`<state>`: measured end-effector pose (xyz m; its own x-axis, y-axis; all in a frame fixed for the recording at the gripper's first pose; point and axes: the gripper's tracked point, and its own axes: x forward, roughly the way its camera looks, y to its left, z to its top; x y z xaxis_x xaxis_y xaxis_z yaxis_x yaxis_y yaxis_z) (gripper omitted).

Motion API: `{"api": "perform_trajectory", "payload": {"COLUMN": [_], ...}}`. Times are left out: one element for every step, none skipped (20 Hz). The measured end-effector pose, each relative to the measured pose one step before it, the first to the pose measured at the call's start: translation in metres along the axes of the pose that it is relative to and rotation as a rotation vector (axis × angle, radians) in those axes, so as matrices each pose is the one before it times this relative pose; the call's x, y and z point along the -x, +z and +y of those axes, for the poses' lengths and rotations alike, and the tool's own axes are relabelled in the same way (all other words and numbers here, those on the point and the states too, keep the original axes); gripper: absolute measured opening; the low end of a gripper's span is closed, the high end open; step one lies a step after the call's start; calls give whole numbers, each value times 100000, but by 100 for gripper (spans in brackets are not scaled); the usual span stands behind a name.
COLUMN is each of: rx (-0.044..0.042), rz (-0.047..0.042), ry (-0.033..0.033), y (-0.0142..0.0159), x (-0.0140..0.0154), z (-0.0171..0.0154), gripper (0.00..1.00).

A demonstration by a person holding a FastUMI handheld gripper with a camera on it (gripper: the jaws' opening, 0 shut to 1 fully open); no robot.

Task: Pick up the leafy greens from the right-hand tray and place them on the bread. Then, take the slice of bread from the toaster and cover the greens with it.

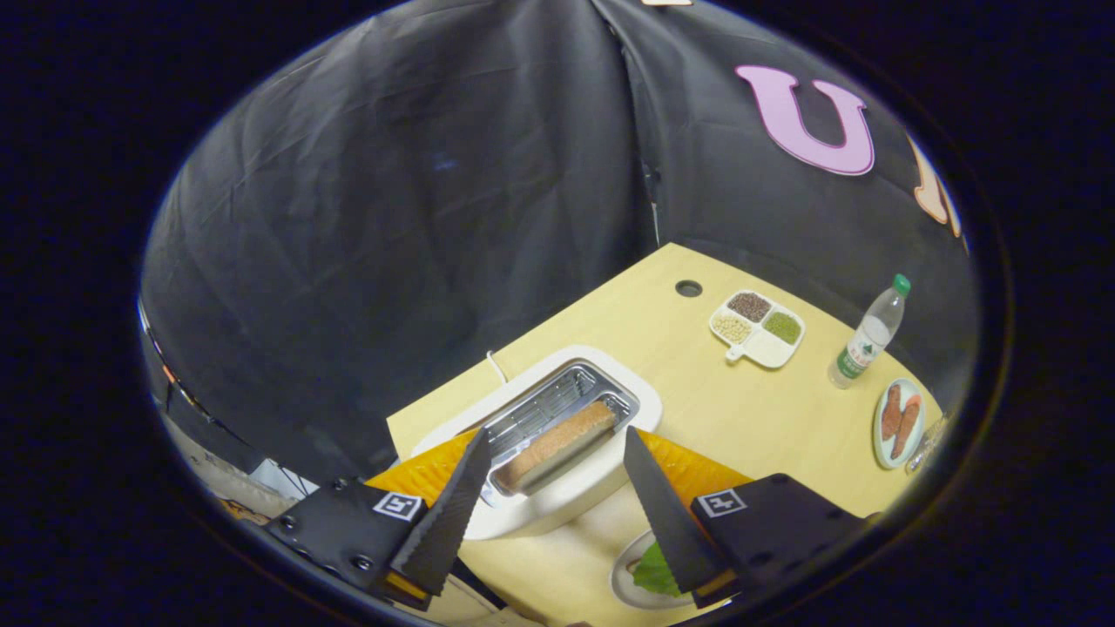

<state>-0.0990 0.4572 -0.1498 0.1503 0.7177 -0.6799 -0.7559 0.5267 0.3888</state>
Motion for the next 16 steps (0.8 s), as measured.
{"api": "perform_trajectory", "payload": {"rx": [-938, -815, -425, -267, -73, 81, -288, -971, -534, -667, -720, -442, -509, -714, -1145, -475], "rz": [1321, 898, 668, 636, 926, 1116, 770, 572, 616, 301, 343, 111, 115, -162, 509, 221], "ry": [549, 390, 200, 129, -32, -123, 770, 754, 861, 279, 628, 322, -2, 11, 728, 508], "y": [-234, -152, -63, -7, -323, -144, -162, -132, -22, 5, -76, -43, -76, 34, -119, -139], "x": [-506, -397, -327, -295, -138, -170, 142, -49, -90, -72, -35, 32, -71, -20, 118, 37], "z": [214, 128, 5, 13, 14, 16, 231, 301, 212, 109, 228, 56, 37, 10, 24, 76], "gripper": [98, 98, 98, 91, 85, 78, 72, 65, 58, 52, 45, 39, 32, 26, 19, 13]}}
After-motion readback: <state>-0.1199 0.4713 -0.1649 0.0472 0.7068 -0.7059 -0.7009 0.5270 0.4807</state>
